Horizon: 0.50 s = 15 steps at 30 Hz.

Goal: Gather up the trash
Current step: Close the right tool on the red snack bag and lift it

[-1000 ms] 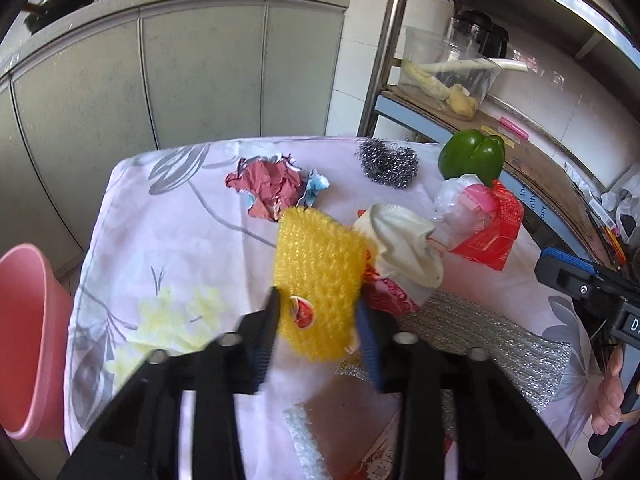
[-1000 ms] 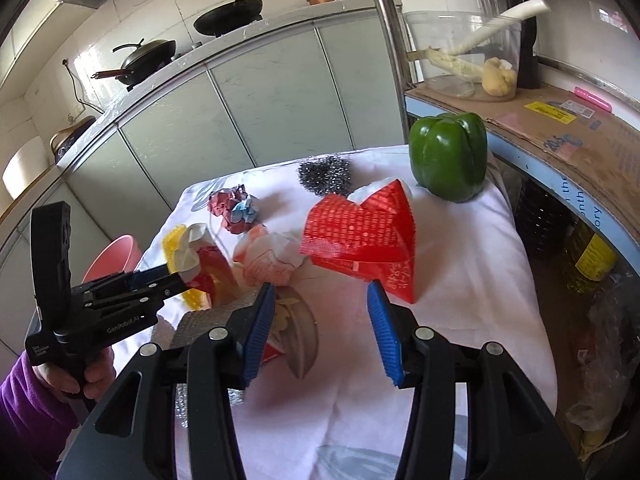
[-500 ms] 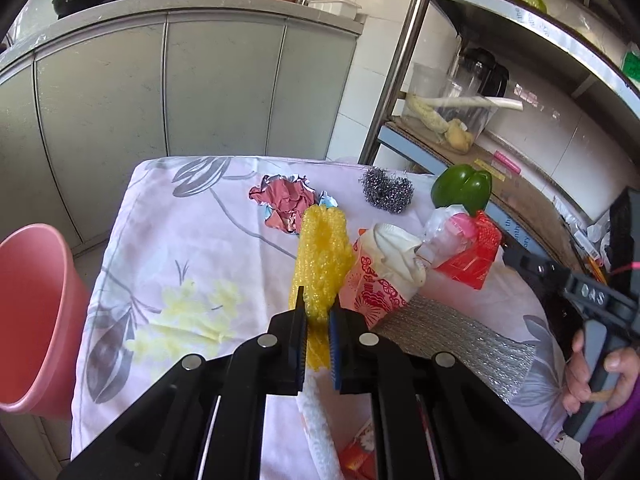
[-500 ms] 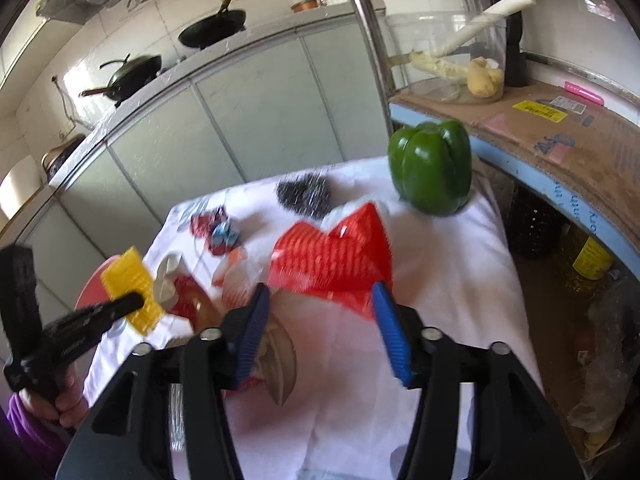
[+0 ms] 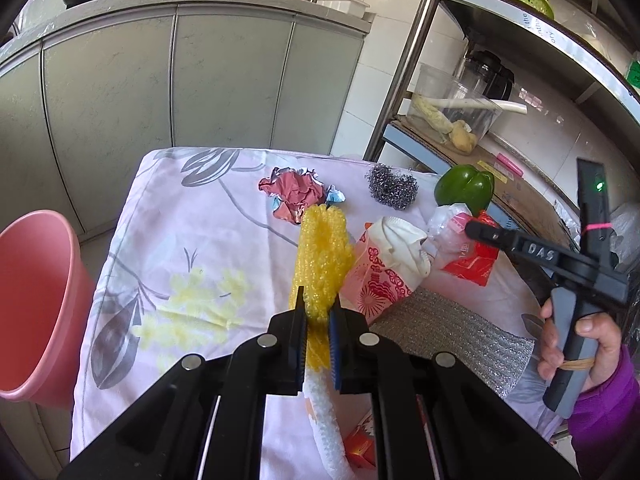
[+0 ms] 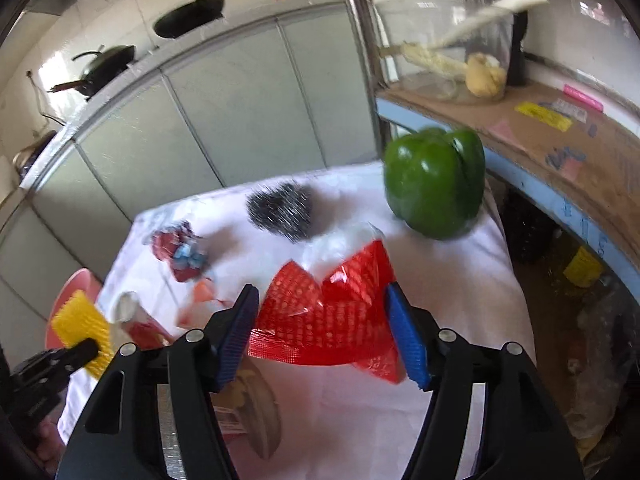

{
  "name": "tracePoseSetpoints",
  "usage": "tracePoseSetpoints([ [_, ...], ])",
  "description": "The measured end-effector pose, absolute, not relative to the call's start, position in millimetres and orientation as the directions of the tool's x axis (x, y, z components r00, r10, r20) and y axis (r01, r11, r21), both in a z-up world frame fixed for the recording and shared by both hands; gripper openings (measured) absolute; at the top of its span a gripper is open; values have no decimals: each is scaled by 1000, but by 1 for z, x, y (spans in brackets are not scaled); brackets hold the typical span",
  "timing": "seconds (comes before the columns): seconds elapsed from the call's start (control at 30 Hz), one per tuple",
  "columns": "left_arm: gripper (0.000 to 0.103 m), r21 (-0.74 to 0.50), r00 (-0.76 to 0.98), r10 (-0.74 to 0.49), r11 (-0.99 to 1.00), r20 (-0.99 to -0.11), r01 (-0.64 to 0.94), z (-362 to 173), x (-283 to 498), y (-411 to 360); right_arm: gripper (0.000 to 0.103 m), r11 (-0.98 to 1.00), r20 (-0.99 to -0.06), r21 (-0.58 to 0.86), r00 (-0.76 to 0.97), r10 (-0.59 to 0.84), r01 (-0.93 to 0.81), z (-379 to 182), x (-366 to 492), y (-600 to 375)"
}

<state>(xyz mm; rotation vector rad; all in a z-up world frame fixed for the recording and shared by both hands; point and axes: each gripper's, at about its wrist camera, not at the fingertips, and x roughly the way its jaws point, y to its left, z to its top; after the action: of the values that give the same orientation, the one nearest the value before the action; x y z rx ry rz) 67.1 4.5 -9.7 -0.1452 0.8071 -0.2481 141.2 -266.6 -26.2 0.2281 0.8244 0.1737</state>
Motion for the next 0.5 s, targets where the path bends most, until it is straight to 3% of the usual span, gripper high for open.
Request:
tracePoseSetpoints([
  [0.07, 8, -226, 664, -275, 961, -695, 162, -11, 67, 5, 65, 960, -704, 275, 668, 241, -57, -30, 138, -271],
  [0.13, 8, -226, 664, -275, 961, -695, 161, -11, 67, 6, 48, 959, -703, 277, 670, 239, -51, -32, 136, -275],
  [0.23, 8, -230, 670, -278, 960, -689, 162, -9, 66, 6, 36, 954, -698, 296, 672, 245, -41, -33, 130, -281],
  [0.5, 8, -238, 707, -274, 959, -653, 152, 5, 56, 13, 31, 954, -645, 292, 723, 248, -67, -10, 109, -281],
])
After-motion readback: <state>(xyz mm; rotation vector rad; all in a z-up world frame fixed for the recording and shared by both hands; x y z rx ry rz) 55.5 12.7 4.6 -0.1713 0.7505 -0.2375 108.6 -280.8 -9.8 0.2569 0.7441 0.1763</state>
